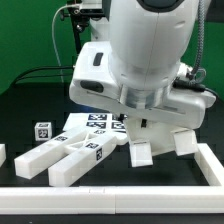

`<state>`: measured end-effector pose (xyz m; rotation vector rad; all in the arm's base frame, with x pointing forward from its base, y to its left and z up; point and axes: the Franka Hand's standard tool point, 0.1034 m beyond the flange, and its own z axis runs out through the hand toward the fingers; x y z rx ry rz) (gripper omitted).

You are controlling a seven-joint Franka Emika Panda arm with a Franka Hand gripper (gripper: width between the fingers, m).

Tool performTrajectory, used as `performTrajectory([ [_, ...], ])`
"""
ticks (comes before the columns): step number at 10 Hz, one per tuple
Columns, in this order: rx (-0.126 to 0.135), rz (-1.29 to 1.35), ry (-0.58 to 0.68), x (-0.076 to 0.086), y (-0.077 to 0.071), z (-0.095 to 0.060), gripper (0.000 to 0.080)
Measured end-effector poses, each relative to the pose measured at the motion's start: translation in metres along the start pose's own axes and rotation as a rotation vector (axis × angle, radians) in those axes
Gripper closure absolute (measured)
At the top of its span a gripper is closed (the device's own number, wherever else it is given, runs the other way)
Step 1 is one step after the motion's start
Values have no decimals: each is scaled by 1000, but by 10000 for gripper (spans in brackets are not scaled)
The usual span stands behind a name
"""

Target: Assemble chair

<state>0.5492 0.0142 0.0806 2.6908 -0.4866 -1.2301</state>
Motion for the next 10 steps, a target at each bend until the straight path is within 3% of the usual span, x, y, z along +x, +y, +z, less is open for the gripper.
performTrajectory([
  [1, -28, 41, -26, 13, -6, -4, 505],
  [2, -34, 44, -7, 22, -12, -9, 505],
  [4, -19, 47, 15, 21, -10, -10, 505],
  [7, -22, 51, 3, 22, -8, -6, 505],
  [10, -78, -18, -18, 8, -28, 0, 505],
])
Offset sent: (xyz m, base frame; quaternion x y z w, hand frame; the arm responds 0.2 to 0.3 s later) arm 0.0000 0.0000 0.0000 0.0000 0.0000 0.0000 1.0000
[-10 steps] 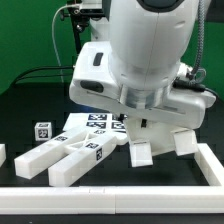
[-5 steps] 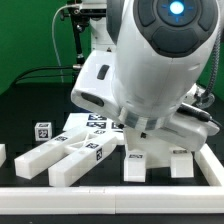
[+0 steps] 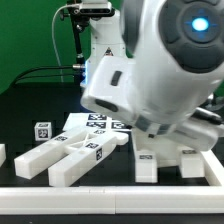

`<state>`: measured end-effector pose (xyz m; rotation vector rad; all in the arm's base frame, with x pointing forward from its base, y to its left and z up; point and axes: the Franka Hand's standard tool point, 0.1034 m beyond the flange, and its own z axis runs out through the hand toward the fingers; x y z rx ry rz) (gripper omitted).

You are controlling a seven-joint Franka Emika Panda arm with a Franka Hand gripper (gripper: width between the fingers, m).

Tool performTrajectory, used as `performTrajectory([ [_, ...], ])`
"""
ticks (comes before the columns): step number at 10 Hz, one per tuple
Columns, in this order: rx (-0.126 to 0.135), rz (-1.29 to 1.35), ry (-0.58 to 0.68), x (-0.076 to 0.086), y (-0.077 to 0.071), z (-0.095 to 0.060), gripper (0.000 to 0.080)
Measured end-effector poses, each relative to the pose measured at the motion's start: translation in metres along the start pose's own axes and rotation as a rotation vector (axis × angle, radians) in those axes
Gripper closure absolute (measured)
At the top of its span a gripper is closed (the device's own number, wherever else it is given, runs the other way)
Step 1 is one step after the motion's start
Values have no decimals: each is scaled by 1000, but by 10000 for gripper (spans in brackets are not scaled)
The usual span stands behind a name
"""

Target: Assemble chair

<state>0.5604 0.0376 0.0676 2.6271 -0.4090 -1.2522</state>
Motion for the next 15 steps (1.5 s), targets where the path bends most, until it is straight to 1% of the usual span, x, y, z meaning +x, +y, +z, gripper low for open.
performTrajectory([
  [1, -10, 0, -24, 0, -4, 6, 505],
  [2, -23, 4, -20, 3, -7, 8, 505],
  [3, -35, 15, 1, 2, -7, 6, 505],
  [5, -34, 54, 6, 5, -6, 8, 505],
  [8, -33, 65, 14, 6, -9, 5, 505],
  [10, -21, 59, 29, 6, -9, 2, 505],
  [11, -22, 57, 33, 8, -10, 1, 505],
  [13, -17, 59, 41, 7, -8, 1, 505],
  [14, -17, 60, 39, 8, -8, 2, 341],
  [15, -15, 61, 43, 8, -7, 1, 219],
])
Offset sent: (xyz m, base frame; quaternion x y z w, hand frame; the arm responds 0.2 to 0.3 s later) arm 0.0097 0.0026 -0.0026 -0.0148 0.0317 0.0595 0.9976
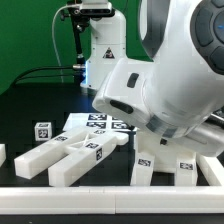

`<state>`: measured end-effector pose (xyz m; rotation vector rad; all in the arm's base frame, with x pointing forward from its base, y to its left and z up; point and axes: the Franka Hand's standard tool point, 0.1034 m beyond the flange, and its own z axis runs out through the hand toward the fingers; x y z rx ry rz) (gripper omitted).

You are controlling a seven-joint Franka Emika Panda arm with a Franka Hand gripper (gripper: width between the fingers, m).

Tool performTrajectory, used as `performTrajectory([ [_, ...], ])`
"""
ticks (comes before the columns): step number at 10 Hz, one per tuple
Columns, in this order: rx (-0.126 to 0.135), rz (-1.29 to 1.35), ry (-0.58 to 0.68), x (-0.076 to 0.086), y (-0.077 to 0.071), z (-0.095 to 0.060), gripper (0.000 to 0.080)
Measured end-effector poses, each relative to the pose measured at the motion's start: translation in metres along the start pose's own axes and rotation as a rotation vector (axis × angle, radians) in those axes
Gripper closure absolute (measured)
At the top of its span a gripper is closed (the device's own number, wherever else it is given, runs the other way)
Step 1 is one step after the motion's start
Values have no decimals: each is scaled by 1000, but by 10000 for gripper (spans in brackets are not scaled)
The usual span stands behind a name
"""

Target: Assemble chair

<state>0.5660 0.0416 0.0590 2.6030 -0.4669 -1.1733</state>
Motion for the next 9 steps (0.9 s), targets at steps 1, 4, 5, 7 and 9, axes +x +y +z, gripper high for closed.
performTrajectory([
  [1, 10, 4, 15, 1, 2, -6, 219],
  [4, 57, 11, 123, 5, 15, -43, 154],
  [5, 96, 8, 227, 6, 17, -60, 151],
  [7, 129, 3, 308, -8, 32, -70, 151],
  [9, 194, -9, 482, -15, 52, -100, 151],
])
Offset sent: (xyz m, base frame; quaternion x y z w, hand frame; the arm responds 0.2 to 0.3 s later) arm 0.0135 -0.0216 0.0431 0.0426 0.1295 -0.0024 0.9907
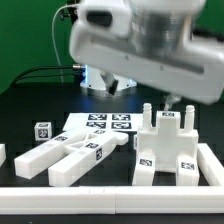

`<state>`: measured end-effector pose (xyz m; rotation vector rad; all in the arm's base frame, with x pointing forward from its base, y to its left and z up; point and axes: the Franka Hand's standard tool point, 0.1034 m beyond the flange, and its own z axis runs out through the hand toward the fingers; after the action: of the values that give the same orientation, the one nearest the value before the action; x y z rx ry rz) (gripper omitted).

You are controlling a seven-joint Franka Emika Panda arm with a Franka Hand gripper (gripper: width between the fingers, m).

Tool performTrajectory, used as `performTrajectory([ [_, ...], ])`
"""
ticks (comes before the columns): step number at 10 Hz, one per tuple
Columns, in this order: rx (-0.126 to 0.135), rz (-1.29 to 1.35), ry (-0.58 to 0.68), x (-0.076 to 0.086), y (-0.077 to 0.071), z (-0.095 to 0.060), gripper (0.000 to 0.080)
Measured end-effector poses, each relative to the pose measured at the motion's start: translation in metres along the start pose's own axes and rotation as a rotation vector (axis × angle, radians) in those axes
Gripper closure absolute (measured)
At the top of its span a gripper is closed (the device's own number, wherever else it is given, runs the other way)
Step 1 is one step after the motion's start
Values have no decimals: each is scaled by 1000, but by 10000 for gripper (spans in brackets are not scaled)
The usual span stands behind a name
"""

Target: Assemble chair

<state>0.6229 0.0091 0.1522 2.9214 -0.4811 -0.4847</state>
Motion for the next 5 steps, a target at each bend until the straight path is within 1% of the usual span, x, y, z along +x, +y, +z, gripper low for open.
performTrajectory([
  [1, 32, 20, 55, -13, 9, 3, 151],
  [2, 56, 34, 137, -17, 8, 3, 151],
  [3, 70, 20, 195, -16, 2, 4, 151],
  [4, 89, 14, 249, -12, -4, 3, 151],
  [5, 140, 9, 333, -5, -7, 4, 151],
])
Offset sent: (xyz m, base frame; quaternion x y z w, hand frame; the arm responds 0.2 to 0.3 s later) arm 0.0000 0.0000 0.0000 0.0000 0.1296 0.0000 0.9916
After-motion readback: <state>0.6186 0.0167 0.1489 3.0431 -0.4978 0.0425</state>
